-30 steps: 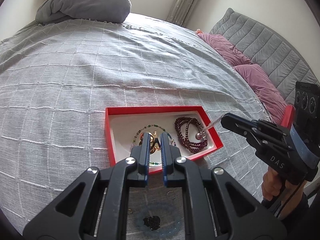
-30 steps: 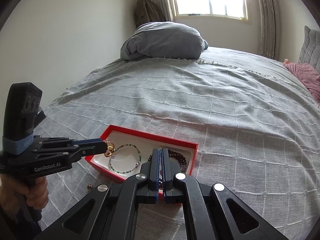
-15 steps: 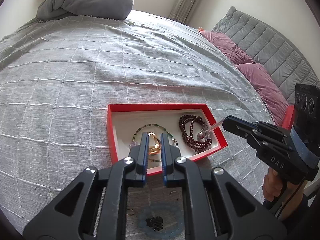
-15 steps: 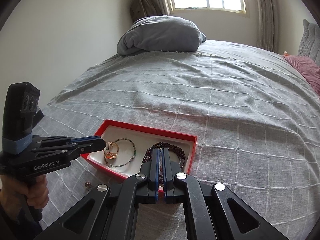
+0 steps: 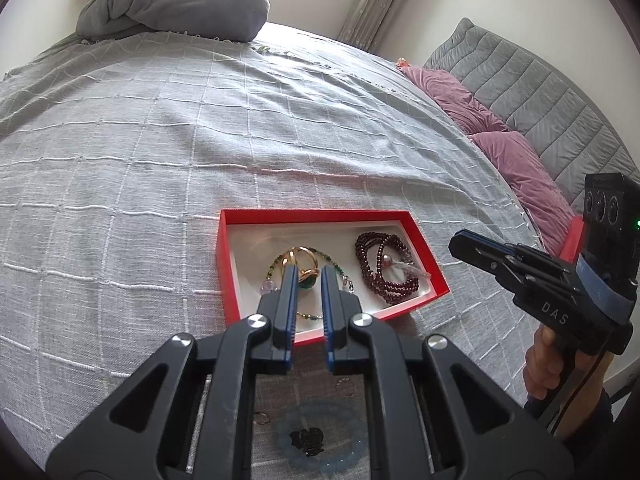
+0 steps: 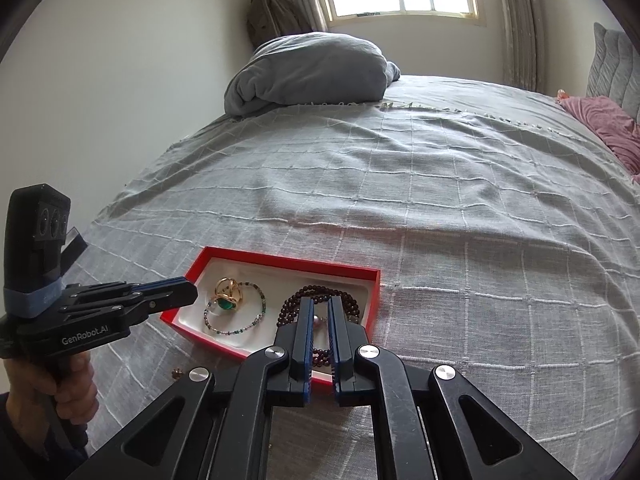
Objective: Organize jewelry
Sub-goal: 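Lower the ring and earring into the red box and open both grippers, then move the left gripper onto the light blue bead bracelet and close it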
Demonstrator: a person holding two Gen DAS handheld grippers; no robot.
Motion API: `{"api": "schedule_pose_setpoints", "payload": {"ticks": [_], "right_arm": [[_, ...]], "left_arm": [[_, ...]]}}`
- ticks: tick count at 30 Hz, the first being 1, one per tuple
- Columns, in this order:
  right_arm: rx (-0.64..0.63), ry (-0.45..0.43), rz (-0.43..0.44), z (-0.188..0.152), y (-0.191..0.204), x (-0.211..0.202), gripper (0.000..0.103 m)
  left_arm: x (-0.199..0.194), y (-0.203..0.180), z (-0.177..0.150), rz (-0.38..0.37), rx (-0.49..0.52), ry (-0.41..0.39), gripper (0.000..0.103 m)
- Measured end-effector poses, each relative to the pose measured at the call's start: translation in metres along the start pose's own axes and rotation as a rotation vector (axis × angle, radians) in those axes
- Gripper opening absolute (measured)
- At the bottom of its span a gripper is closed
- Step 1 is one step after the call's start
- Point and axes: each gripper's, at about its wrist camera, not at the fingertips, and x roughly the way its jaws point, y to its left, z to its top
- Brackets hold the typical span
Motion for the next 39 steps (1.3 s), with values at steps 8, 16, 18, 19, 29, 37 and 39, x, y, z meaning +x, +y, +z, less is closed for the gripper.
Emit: {"api": "schedule_pose_setpoints", "payload": {"ticks": [8, 16, 18, 19, 29, 37, 39], "right_arm": [[0.032, -0.009, 0.015, -0.002, -0.003, -0.009, 0.011], [0.003, 0.011, 0.041, -0.014, 0.009, -0.019, 0.015], [-0.004, 0.020, 0.042, -0.018, 0.011, -0.020, 0.018], [-0.005, 0.025, 0.039, -0.020, 0.011, -0.019, 0.020], [0.017, 0.090, 0.033, -0.036, 0.018, -0.007, 0.028], [-0.044, 0.157, 0.048, -0.054, 0.043, 0.004, 0.028], [-0.034, 0.162, 0.044, -0.054, 0.041, 0.005, 0.028]], "left_arm": [[-0.012, -0.004, -0.008, -0.008, 0.011, -0.002, 0.016], [-0.030, -0.005, -0.024, -0.008, 0.042, 0.014, 0.028], [-0.032, -0.003, -0.026, -0.004, 0.041, 0.020, 0.028], [-0.033, -0.001, -0.028, -0.005, 0.037, 0.026, 0.028], [-0.020, 0.006, -0.046, 0.008, -0.009, 0.154, 0.029], [-0.019, 0.018, -0.051, 0.012, -0.048, 0.199, 0.029], [-0.021, 0.025, -0.050, 0.006, -0.074, 0.202, 0.029]]}}
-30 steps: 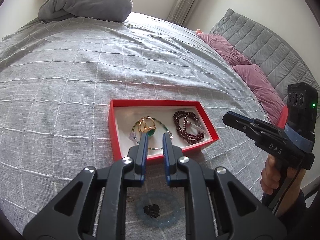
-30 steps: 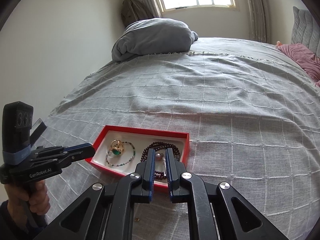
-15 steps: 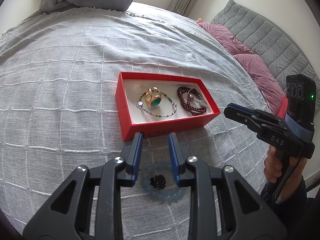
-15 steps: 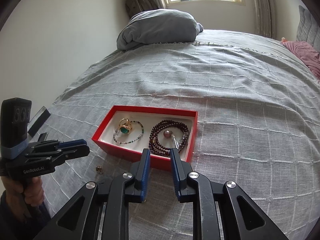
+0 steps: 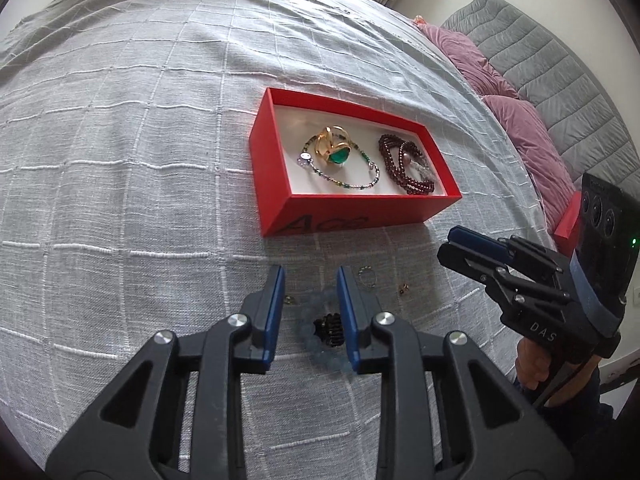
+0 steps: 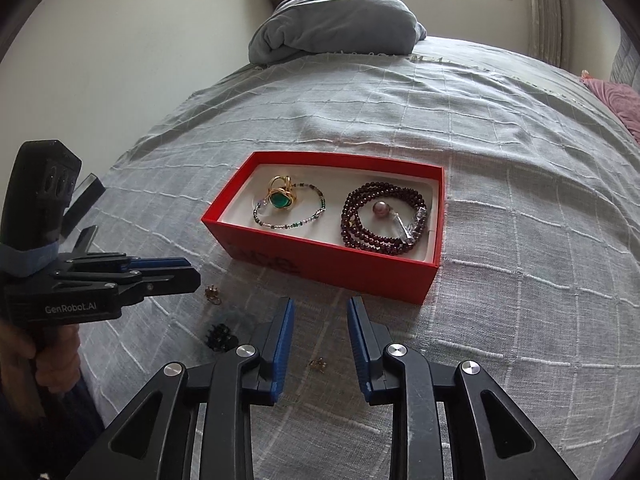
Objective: Organize jewelry
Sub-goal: 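Move the left gripper onto the light blue bead bracelet and close it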
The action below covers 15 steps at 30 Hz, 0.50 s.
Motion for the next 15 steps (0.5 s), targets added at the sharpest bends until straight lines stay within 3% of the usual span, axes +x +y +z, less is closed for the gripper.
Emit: {"api": "schedule_pose_setpoints", "payload": {"ticks": [7, 15], "right_arm": [[0.029, 0.045, -0.018, -0.005, -0.003, 0.011, 0.028], [0.019, 0.055, -0.023, -0.007, 0.000, 0.011, 0.028]], "left_arm": [[0.010, 0.002, -0.005, 0.050, 0.006, 0.068, 0.029], [0.013, -0.015, -0.014, 0.025, 0.075, 0.100, 0.029]]}}
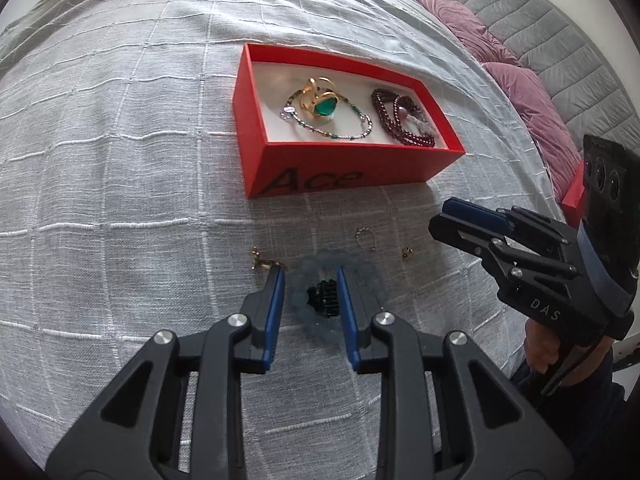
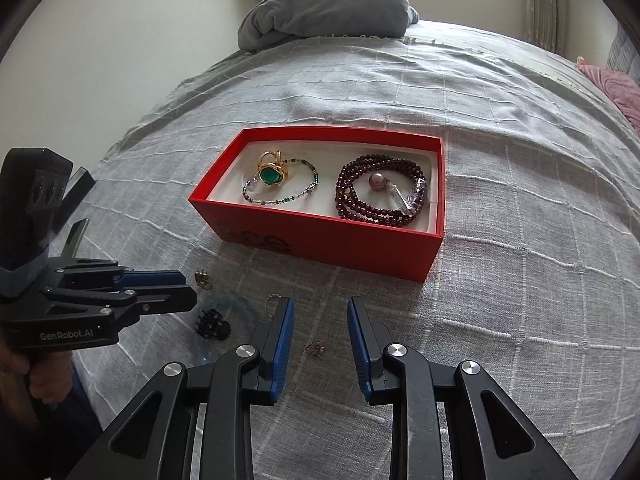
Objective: Organize jewelry
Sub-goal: 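Move the left gripper onto the light blue bead bracelet and close it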
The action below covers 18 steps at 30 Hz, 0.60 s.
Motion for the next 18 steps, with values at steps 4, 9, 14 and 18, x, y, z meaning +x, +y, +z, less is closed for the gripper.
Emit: {"api": "schedule_pose_setpoints", "payload": {"ticks": [4, 9, 14, 18], "right_arm": [[0.008, 0.003, -0.003, 0.000, -0.001, 0.001, 0.028], [-0.001, 0.012, 0.001, -0.001, 0.001, 0.002, 0.028], [-0.031, 0.019, 0.024, -0.004, 0.008, 0.004, 0.028], [-0.070, 0.022, 0.039, -0.007, 0.018, 0.005, 0.028]], "left_arm": [[0.005, -0.010, -0.002, 0.006, 0.046, 0.015, 0.029], [0.013, -0.018, -0.006, 0.022, 0.075, 0.045, 0.029], [0.003, -0.010, -0.006, 0.017, 0.056, 0.021, 0.029], [0.002, -0.002, -0.004, 0.025, 0.027, 0.013, 0.029]]}}
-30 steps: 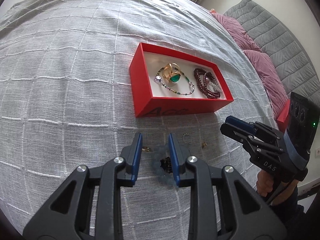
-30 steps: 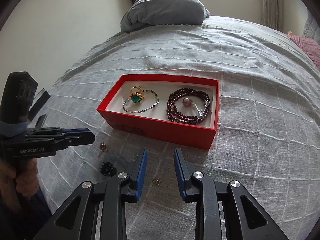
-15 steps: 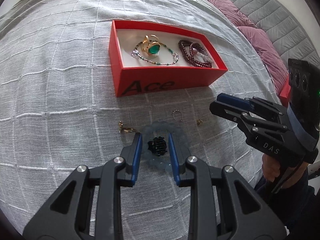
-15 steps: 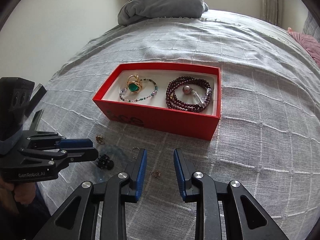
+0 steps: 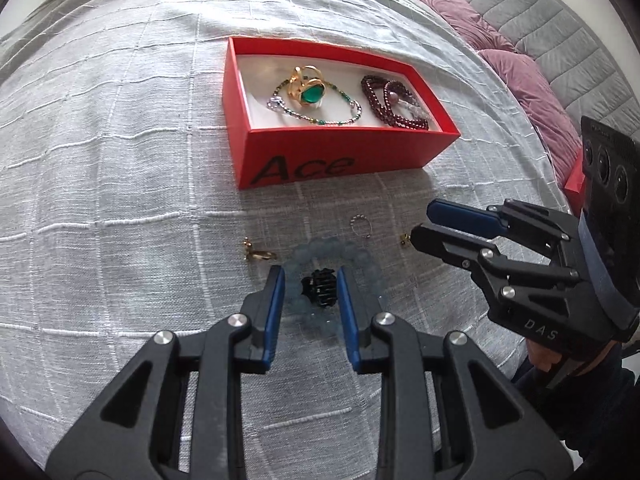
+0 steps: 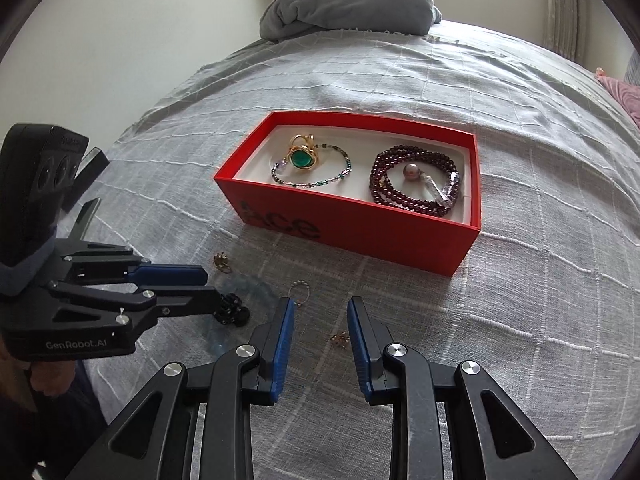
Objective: Organize jewelry
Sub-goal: 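Move the left gripper onto the light blue bead bracelet and close it, then lift the light blue bead bracelet with the left gripper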
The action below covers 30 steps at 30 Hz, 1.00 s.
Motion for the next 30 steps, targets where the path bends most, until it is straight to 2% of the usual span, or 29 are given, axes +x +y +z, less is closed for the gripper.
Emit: {"api": "schedule_pose_setpoints", "payload": {"ticks": [14, 19, 23, 26, 30], "right_arm": [[-0.042, 0.015, 0.005, -0.004, 0.012, 0.006, 0.028], [-0.040, 0.010, 0.003, -0.002, 0.011, 0.004, 0.028], [-0.036, 0.007, 0.001, -0.002, 0.011, 0.003, 0.028], [-0.039, 0.005, 0.002, -0.002, 0.012, 0.002, 0.028], [-0.041, 0.008, 0.000, -0.003, 0.012, 0.004, 0.028]], "left_arm": [[0.010, -0.001, -0.004, 0.014, 0.012, 0.032, 0.029], [0.009, 0.016, -0.001, -0.063, -0.092, 0.035, 0.026], [0.008, 0.029, 0.000, -0.098, -0.163, 0.025, 0.021], [0.014, 0.021, -0.002, -0.063, -0.129, 0.042, 0.015], [0.023, 0.006, -0.005, -0.010, -0.068, 0.071, 0.015]]}}
